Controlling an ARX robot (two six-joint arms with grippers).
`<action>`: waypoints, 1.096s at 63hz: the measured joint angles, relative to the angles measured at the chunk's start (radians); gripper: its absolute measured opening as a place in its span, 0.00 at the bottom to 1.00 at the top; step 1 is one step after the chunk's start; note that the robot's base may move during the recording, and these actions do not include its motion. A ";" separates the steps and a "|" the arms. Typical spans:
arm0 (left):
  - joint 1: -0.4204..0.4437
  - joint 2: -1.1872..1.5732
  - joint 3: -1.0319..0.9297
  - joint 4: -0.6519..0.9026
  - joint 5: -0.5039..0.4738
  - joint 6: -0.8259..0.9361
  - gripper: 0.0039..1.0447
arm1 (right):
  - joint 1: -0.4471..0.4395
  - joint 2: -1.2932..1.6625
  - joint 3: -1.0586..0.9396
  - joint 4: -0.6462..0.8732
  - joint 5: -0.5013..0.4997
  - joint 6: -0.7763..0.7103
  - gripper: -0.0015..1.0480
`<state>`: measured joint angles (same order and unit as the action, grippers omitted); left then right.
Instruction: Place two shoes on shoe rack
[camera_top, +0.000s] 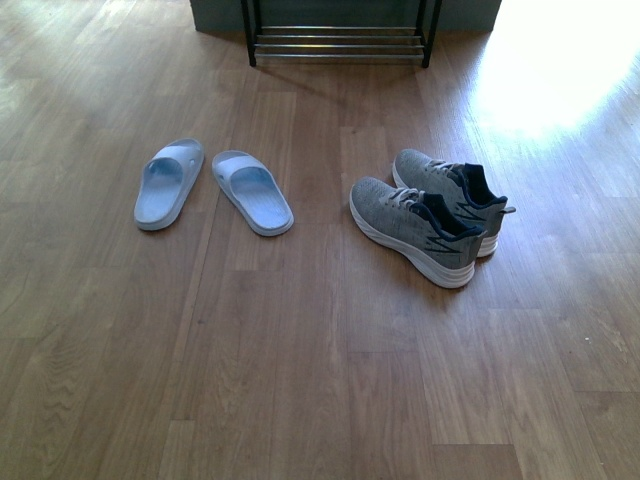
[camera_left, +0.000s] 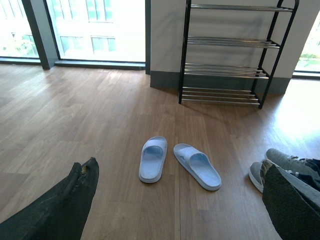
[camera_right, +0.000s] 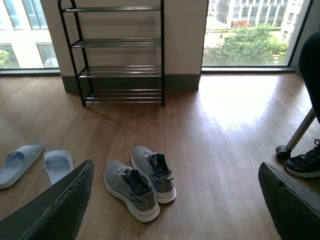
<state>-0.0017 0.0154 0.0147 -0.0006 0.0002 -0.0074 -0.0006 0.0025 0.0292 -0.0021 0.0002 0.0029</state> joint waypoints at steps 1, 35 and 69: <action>0.000 0.000 0.000 0.000 0.000 0.000 0.91 | 0.000 0.000 0.000 0.000 0.000 0.000 0.91; 0.000 0.000 0.000 0.000 0.000 0.000 0.91 | 0.000 0.000 0.000 0.000 0.000 0.000 0.91; 0.000 0.000 0.000 0.000 0.000 0.000 0.91 | 0.000 0.000 0.000 0.000 0.000 0.000 0.91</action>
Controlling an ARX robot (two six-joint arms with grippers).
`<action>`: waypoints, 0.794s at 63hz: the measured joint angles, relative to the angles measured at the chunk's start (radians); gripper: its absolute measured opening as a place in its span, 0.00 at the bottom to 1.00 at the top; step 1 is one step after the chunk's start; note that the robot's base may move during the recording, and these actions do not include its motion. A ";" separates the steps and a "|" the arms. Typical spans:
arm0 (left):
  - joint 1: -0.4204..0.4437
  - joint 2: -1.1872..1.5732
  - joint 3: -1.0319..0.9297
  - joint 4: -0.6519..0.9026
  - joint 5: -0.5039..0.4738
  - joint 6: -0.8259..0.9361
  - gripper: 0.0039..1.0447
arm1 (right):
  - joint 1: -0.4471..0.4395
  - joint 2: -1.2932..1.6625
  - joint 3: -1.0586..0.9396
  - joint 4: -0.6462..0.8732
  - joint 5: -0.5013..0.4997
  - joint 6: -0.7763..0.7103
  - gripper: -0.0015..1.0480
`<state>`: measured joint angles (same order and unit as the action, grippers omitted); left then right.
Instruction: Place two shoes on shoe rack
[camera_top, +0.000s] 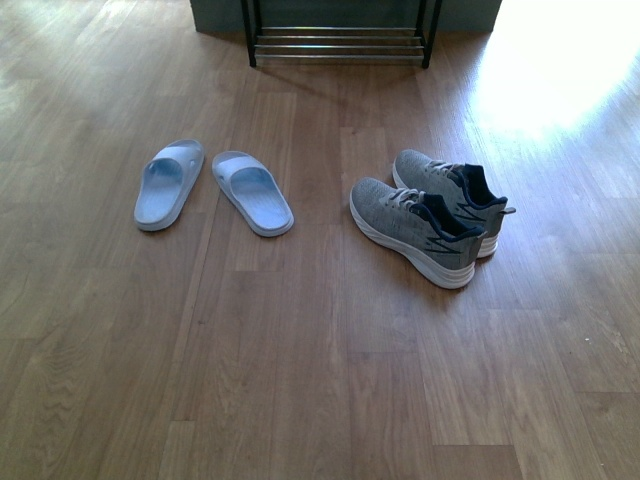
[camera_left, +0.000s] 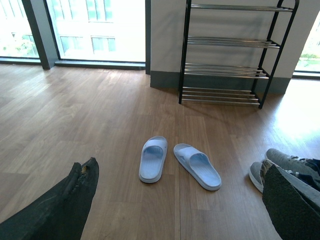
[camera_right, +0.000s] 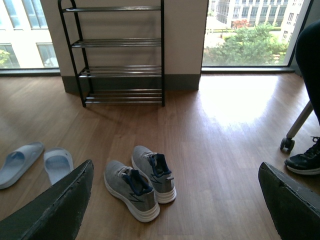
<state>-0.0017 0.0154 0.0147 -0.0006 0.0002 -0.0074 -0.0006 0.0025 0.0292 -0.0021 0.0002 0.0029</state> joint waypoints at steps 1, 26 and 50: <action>0.000 0.000 0.000 0.000 0.000 0.000 0.91 | 0.000 0.000 0.000 0.000 0.000 0.000 0.91; 0.000 0.000 0.000 0.000 0.000 0.000 0.91 | 0.000 0.000 0.000 0.000 0.000 0.000 0.91; 0.000 0.000 0.000 0.000 0.000 0.000 0.91 | 0.000 0.000 0.000 0.000 0.000 0.000 0.91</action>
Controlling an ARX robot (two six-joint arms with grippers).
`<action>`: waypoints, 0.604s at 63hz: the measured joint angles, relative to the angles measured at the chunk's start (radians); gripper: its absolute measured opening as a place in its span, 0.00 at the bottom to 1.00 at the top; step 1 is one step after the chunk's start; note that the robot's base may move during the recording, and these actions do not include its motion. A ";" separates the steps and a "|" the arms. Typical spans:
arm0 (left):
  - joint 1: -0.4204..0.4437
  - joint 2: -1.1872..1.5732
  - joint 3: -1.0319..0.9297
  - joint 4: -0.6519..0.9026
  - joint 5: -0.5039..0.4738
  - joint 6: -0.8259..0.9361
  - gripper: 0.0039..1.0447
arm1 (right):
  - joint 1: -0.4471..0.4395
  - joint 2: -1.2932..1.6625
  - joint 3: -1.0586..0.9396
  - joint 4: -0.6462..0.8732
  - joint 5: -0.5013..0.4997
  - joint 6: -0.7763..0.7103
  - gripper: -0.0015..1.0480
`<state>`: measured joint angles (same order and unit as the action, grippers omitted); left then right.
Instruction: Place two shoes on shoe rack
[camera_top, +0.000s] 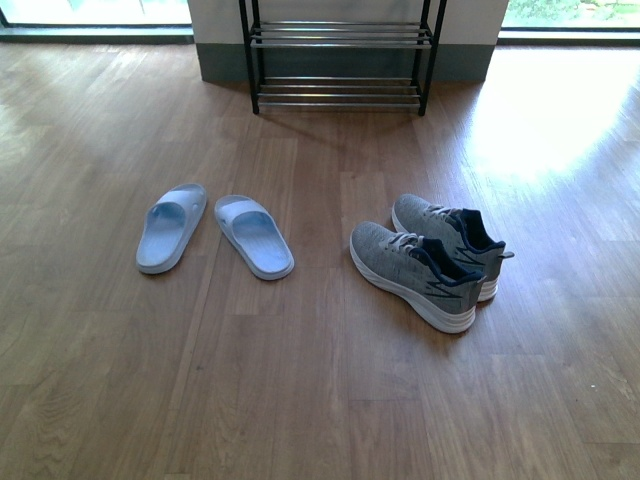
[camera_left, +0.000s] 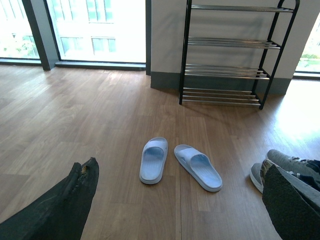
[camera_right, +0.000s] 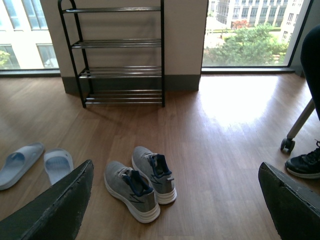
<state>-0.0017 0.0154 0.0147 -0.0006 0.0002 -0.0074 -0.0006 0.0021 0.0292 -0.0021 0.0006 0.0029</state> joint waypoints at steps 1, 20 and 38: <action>0.000 0.000 0.000 0.000 0.000 0.000 0.91 | 0.000 0.000 0.000 0.000 0.000 0.000 0.91; 0.000 0.000 0.000 0.000 0.000 0.000 0.91 | 0.000 0.000 0.000 0.000 0.000 0.000 0.91; 0.000 0.000 0.000 0.000 -0.001 0.000 0.91 | 0.000 0.000 0.000 0.000 -0.001 0.000 0.91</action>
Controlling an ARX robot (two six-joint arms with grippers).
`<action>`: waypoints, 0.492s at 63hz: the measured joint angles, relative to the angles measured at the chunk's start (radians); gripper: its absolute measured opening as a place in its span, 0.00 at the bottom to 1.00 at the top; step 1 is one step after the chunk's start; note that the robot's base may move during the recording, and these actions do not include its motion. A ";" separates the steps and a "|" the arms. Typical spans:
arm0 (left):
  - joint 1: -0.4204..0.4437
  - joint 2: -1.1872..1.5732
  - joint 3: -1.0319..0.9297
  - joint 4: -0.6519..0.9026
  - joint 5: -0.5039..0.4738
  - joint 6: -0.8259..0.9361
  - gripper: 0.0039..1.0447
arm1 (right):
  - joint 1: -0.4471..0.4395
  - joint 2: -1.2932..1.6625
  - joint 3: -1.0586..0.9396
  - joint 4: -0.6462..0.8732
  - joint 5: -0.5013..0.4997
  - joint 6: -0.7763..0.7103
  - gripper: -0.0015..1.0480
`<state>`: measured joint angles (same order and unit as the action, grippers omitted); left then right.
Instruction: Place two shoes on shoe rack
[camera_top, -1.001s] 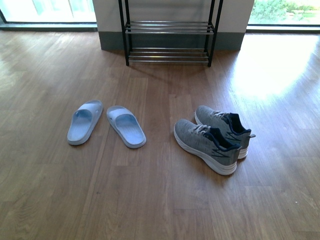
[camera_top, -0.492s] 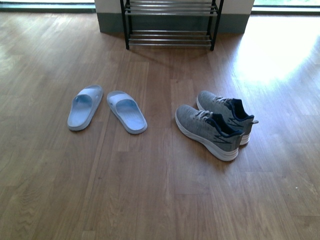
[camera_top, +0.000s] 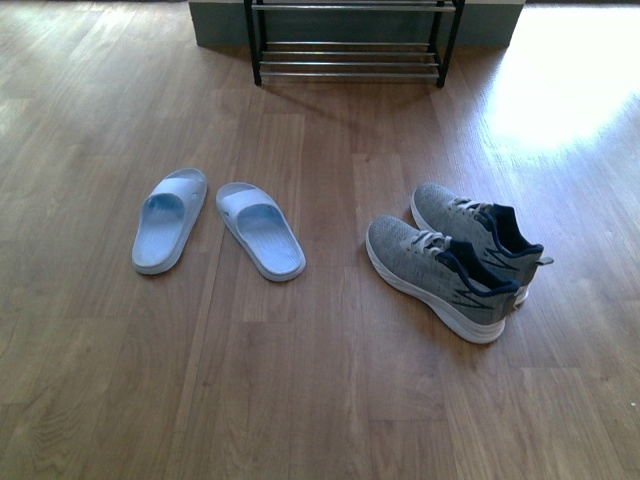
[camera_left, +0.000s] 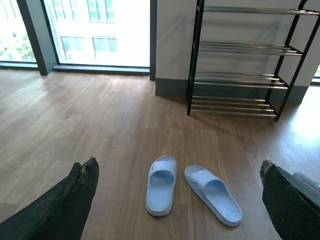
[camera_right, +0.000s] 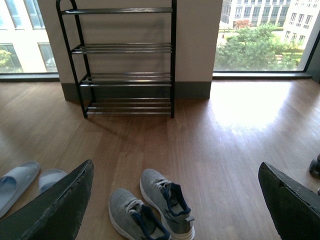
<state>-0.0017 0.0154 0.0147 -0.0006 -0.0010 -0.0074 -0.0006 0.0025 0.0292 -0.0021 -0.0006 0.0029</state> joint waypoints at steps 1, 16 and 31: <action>0.000 0.000 0.000 0.000 0.000 0.000 0.91 | 0.000 0.000 0.000 0.000 0.000 0.000 0.91; 0.000 0.000 0.000 0.000 0.000 0.000 0.91 | 0.000 0.000 0.000 0.000 0.000 0.000 0.91; 0.000 0.000 0.000 0.000 0.000 0.000 0.91 | 0.000 0.000 0.000 0.000 -0.001 0.000 0.91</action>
<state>-0.0017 0.0154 0.0147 -0.0006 -0.0006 -0.0074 -0.0006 0.0021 0.0292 -0.0021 -0.0013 0.0029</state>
